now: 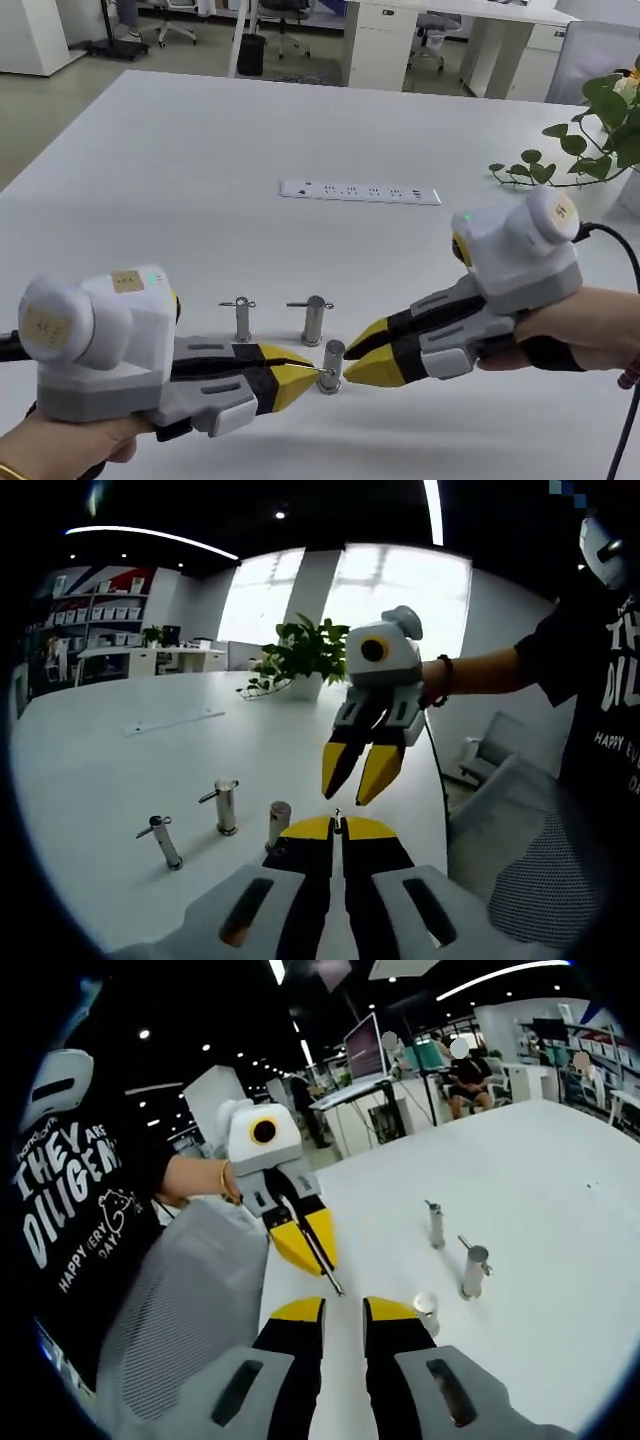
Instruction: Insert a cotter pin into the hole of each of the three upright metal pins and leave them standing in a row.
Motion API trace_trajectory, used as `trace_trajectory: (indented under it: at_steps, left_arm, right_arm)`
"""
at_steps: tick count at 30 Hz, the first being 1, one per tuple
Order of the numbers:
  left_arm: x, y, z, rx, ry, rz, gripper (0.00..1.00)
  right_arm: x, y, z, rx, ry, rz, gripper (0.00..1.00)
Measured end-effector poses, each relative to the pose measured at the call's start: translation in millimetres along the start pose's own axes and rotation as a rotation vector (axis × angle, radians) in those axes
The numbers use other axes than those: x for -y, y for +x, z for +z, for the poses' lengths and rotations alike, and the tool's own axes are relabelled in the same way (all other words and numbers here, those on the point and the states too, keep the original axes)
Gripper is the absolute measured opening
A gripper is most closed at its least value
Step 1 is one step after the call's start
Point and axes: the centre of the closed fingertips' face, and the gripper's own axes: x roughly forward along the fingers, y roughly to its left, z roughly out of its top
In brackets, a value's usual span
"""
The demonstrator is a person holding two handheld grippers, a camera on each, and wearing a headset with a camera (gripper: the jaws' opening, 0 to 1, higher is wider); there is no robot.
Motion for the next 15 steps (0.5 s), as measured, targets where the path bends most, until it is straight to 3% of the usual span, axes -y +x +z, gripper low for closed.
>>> trace_trajectory:
  at_steps: [7, 15]
  left_arm:
    - [14.8, -0.3, 3.9, 0.026, 0.008, -0.065, 0.00]
    - [24.3, 1.1, 6.3, 0.036, 0.010, -0.105, 0.00]
  right_arm:
    - [-14.0, 2.2, -0.5, 0.008, -0.012, 0.075, 0.08]
    - [-23.9, 5.2, -3.0, -0.004, -0.036, 0.118, 0.04]
